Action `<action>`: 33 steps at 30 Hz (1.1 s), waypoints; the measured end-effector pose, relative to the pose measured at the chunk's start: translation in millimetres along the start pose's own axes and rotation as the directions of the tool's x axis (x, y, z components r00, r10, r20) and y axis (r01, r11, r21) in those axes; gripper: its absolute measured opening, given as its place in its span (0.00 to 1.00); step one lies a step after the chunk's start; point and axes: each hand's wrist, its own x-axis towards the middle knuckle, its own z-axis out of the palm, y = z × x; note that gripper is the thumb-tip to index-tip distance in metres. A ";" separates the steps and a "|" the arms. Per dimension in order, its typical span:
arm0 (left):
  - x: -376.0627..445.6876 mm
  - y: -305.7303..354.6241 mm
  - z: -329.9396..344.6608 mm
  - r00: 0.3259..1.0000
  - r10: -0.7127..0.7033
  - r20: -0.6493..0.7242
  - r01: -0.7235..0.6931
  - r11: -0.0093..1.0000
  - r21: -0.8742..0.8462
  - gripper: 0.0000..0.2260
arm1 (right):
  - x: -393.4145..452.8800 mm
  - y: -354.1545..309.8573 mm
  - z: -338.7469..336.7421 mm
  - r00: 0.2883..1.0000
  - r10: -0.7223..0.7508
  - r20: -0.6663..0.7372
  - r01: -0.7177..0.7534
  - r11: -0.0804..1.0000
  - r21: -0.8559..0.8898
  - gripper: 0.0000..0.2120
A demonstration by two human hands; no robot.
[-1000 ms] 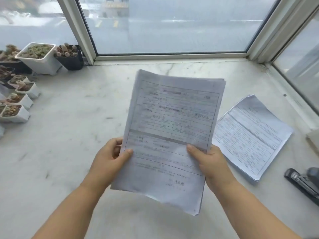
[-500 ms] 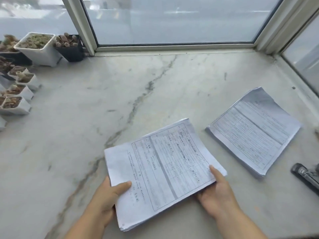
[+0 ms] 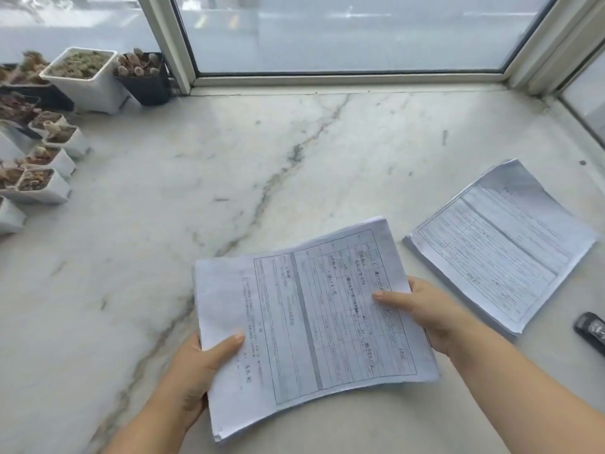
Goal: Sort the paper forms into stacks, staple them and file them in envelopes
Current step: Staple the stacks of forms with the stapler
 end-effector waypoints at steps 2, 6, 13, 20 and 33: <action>-3.4 9.2 0.7 0.989 0.143 -0.033 -0.144 0.990 -0.005 0.19 | -12.3 -8.5 -4.4 0.989 -0.141 0.052 0.139 0.989 0.041 0.16; -15.3 45.9 -0.7 0.880 0.475 0.009 -0.474 0.878 0.063 0.24 | -38.8 -29.7 -8.8 0.910 -0.412 0.040 0.407 0.909 0.087 0.19; 6.6 40.2 -10.0 0.883 0.464 0.068 -0.466 0.855 0.228 0.27 | -30.6 -4.5 -2.7 0.908 -0.409 -0.092 0.411 0.912 0.002 0.19; 10.4 36.3 -6.4 0.857 0.514 0.027 -0.507 0.832 0.224 0.17 | -28.1 4.9 2.4 0.885 -0.432 -0.171 0.440 0.898 0.008 0.20; 42.5 67.6 -9.6 0.989 0.131 0.069 -0.146 0.942 0.304 0.21 | -14.7 10.4 -2.0 0.984 -0.180 0.013 0.175 0.968 0.180 0.12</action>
